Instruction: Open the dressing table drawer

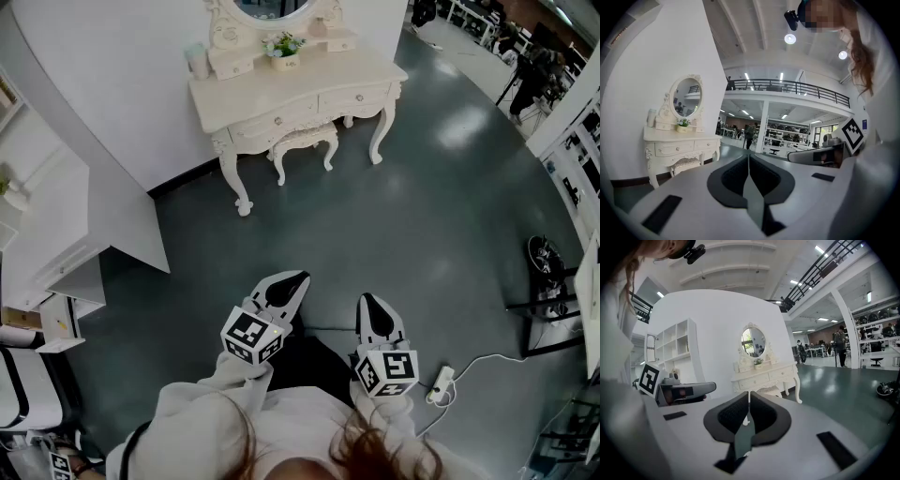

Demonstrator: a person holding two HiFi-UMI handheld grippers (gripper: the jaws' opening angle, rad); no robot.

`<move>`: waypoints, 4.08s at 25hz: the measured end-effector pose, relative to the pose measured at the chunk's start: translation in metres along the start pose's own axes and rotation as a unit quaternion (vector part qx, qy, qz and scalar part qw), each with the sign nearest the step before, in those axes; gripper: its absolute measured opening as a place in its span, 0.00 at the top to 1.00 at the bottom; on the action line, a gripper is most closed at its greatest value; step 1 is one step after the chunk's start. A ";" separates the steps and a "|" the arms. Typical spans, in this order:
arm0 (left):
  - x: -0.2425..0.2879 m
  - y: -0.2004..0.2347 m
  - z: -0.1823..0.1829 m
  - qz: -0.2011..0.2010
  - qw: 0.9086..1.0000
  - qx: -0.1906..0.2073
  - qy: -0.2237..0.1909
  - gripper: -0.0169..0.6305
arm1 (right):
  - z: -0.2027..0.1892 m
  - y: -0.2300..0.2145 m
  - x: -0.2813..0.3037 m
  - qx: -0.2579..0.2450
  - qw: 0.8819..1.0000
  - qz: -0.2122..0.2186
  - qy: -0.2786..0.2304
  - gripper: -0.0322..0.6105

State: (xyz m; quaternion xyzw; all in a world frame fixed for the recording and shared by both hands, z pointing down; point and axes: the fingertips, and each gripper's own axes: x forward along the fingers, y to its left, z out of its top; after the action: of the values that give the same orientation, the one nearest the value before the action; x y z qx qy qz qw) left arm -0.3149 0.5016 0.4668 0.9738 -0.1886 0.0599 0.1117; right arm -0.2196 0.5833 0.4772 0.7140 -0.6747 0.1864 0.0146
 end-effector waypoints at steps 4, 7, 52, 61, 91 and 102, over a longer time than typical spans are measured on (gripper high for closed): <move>-0.003 -0.004 0.001 0.002 1.000 -0.001 -0.002 0.94 | 0.002 -0.002 -0.005 0.012 1.000 -0.006 -0.010 0.89; -0.006 -0.004 0.000 0.004 1.000 -0.005 -0.001 0.94 | 0.001 -0.002 -0.006 0.020 1.000 -0.013 -0.012 0.89; 0.189 0.185 0.098 -0.042 0.999 0.008 -0.010 0.94 | 0.115 -0.082 0.238 0.059 0.996 -0.059 -0.020 0.89; 0.210 0.230 0.100 -0.059 0.998 0.005 -0.004 0.94 | 0.121 -0.078 0.287 0.059 0.995 -0.072 -0.022 0.89; 0.315 0.232 0.116 -0.057 0.998 -0.007 -0.004 0.94 | 0.162 -0.172 0.334 0.048 0.996 -0.067 -0.016 0.89; 0.380 0.242 0.118 -0.014 1.000 -0.019 -0.007 0.94 | 0.178 -0.233 0.375 0.041 0.999 -0.028 0.000 0.89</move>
State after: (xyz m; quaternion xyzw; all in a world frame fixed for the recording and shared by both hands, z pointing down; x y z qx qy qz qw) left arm -0.0479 0.1203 0.4598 0.9745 -0.1766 0.0483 0.1296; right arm 0.0573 0.1961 0.4730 0.7326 -0.6461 0.2141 -0.0096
